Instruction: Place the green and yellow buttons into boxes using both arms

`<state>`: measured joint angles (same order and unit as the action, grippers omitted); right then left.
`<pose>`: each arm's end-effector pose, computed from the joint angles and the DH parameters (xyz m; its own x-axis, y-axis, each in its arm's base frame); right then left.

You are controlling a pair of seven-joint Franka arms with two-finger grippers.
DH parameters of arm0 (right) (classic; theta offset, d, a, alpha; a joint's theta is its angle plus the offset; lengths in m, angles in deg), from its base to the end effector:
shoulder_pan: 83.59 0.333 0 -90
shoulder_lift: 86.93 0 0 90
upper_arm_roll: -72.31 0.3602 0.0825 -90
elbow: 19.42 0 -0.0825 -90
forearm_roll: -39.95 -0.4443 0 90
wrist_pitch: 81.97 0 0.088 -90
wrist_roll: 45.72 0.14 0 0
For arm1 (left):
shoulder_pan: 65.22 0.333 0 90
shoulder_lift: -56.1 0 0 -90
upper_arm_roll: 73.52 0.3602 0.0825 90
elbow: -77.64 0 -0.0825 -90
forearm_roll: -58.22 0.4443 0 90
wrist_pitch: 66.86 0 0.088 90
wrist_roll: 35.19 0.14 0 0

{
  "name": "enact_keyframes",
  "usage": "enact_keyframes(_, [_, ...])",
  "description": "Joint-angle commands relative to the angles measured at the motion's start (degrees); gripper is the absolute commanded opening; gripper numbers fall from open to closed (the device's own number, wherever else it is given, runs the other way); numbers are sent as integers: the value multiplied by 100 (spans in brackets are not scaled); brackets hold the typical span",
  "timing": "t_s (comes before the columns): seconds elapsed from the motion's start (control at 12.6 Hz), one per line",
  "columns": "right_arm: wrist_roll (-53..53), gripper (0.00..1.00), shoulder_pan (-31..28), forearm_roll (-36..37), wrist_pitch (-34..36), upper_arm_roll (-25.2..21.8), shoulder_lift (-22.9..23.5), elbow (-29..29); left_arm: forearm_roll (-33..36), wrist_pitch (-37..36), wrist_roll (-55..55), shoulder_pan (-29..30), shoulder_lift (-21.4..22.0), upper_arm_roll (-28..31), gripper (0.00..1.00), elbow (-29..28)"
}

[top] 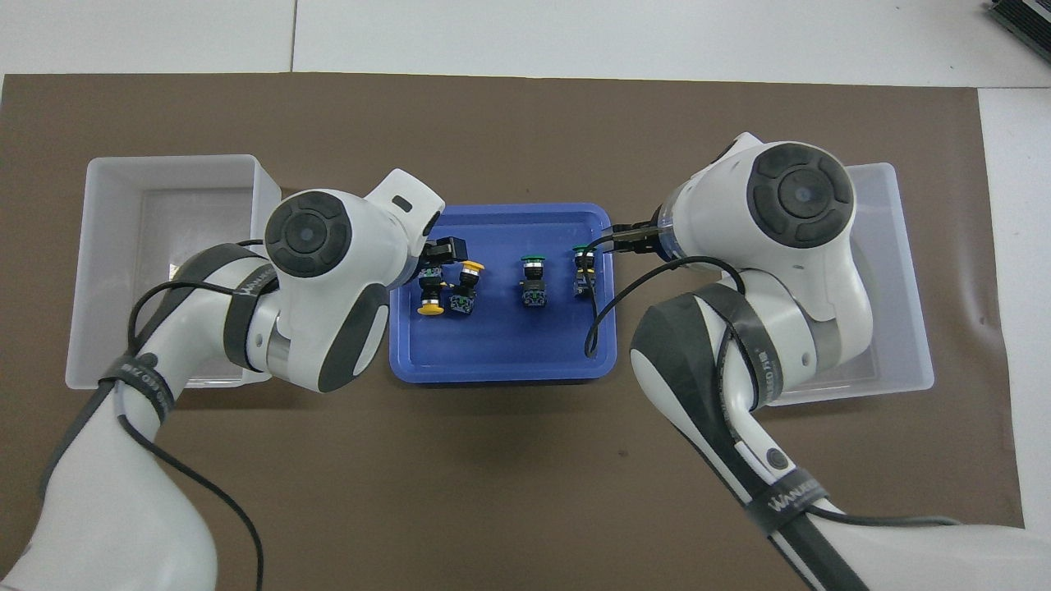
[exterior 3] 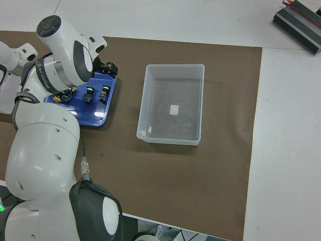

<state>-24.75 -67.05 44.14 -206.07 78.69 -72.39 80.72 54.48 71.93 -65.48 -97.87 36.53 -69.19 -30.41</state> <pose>0.6653 0.2704 0.4278 0.9839 0.0612 0.1678 0.0660 -0.9976 -0.0230 0.6266 -0.3427 0.3192 0.9847 0.0809 0.1546 0.0624 -0.9907 0.1209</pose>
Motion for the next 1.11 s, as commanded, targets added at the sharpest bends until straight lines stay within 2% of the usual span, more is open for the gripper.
enact_keyframes(0.0, [459,91,218,300,-358,-5,391,-170,-75,298,-30,-83,-188,94,100,4])
enact_keyframes(0.32, [627,85,393,425,-764,-5,839,-179,-75,219,15,-83,-180,94,100,-40])
enact_keyframes(0.47, [1126,85,491,870,-931,3,1094,-170,-75,131,-3,-92,-118,103,100,-207])
enact_keyframes(0.71, [1357,83,570,1110,-1002,4,1183,-91,-66,114,102,-92,-83,103,100,-304])
enact_keyframes(0.87, [1375,76,587,1110,-1010,4,1183,-39,-75,113,102,-171,-48,103,100,-418])
enact_keyframes(0.95, [1383,69,605,1119,-1019,4,1183,14,-66,113,102,-171,-21,103,100,-488])
enact_keyframes(1.03, [1383,68,622,1119,-1063,4,1183,40,-66,131,102,-206,5,103,99,-550])
